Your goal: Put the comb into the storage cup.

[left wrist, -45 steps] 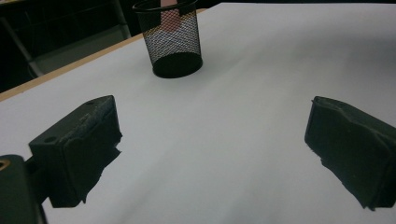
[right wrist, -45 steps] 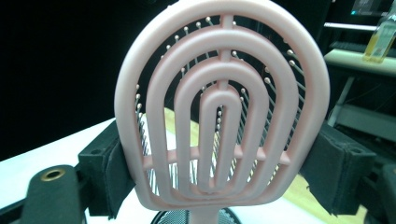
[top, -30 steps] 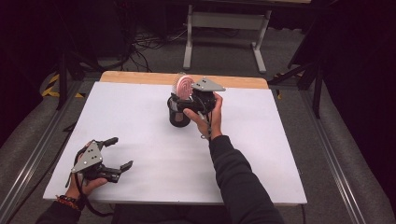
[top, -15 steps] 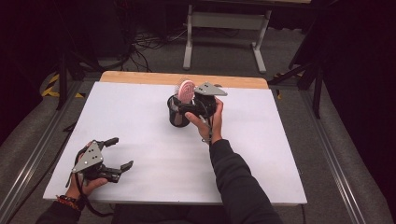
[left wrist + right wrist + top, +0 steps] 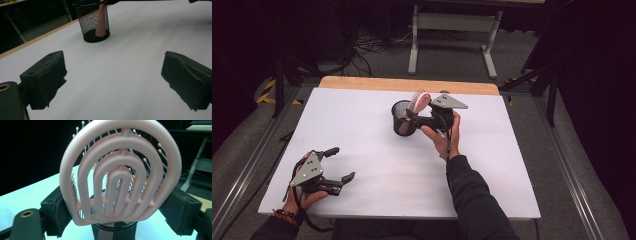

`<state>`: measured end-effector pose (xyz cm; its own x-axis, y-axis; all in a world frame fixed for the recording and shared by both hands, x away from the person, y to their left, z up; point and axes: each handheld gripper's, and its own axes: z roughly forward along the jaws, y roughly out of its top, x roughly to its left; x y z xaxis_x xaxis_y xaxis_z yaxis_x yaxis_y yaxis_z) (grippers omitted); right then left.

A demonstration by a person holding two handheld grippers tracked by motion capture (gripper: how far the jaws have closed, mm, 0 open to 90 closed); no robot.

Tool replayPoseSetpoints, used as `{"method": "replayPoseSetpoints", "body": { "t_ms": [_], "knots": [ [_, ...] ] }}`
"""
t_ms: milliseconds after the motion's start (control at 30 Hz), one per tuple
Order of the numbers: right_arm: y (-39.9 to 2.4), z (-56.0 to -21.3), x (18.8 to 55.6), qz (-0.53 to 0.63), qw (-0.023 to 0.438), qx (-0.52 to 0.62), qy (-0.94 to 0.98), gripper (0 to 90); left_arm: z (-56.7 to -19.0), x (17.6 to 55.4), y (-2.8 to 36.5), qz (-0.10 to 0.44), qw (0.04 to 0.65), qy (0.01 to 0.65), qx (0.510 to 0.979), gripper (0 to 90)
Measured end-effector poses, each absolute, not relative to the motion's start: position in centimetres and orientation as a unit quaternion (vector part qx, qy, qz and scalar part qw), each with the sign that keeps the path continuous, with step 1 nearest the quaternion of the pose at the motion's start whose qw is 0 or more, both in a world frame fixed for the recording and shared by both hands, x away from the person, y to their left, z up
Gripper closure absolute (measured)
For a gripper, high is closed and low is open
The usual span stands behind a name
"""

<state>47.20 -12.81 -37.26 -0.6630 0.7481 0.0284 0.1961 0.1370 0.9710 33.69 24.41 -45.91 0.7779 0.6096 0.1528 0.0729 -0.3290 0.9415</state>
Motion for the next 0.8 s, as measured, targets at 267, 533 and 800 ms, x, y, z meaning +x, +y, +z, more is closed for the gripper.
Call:
{"method": "replayPoseSetpoints", "body": {
  "t_ms": [267,533,800],
  "knots": [
    [-13.6,-37.4,46.6,0.561,0.246,0.328,0.719,17.9,-45.9,33.6,24.3,0.254,0.532,0.219,0.778,7.3],
    [-14.1,-37.4,46.4,0.550,0.254,0.319,0.729,17.2,-45.9,33.7,24.3,0.253,0.531,0.218,0.779,7.7],
    [-13.8,-37.3,46.2,0.543,0.263,0.312,0.734,16.3,-45.9,33.6,24.3,0.252,0.530,0.217,0.780,7.6]
  ]
}}
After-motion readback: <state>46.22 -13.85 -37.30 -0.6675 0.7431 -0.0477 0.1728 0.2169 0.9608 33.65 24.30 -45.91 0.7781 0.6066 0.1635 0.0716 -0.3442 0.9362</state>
